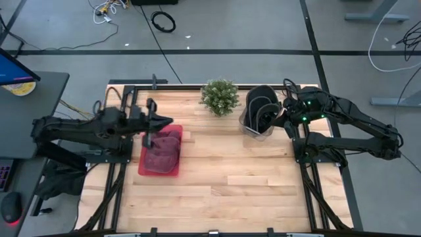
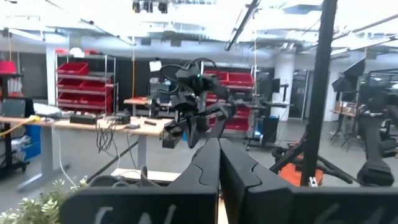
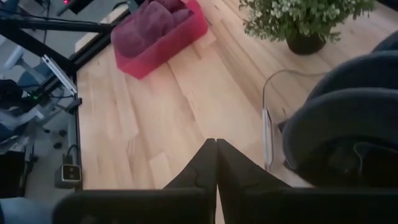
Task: Pick & Place hat
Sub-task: Return to Home Position
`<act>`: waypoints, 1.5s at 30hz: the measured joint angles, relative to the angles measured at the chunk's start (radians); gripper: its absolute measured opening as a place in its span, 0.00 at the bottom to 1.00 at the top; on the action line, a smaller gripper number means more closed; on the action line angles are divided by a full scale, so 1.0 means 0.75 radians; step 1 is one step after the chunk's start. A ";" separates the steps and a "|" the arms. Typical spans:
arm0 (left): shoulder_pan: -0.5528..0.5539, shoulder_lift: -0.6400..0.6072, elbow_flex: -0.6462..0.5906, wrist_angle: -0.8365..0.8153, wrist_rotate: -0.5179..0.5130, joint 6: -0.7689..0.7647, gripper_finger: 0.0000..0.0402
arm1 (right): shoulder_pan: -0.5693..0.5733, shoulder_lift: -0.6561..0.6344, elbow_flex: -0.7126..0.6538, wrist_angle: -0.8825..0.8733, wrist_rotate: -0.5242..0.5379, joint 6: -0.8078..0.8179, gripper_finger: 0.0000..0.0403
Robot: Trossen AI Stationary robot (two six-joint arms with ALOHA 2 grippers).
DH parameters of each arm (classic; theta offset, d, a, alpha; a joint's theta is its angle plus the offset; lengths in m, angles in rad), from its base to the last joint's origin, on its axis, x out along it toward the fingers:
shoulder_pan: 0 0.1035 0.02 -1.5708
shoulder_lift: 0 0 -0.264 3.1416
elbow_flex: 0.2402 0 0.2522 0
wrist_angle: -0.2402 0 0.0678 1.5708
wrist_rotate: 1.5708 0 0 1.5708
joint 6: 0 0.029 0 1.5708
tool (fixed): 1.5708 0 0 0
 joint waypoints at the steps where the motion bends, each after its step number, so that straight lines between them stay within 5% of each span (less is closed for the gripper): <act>1: 0.000 -0.049 -0.020 -0.018 0.002 0.003 0.01 | 0.000 0.001 0.000 0.011 0.000 -0.001 0.02; 24: 0.000 -0.905 -0.411 -0.276 -0.045 0.097 0.01 | 0.000 0.006 0.000 0.072 0.003 0.001 0.02; 45: 0.000 -0.901 -0.412 -0.513 -0.146 0.059 0.01 | -0.001 0.007 0.000 0.079 0.011 0.039 0.02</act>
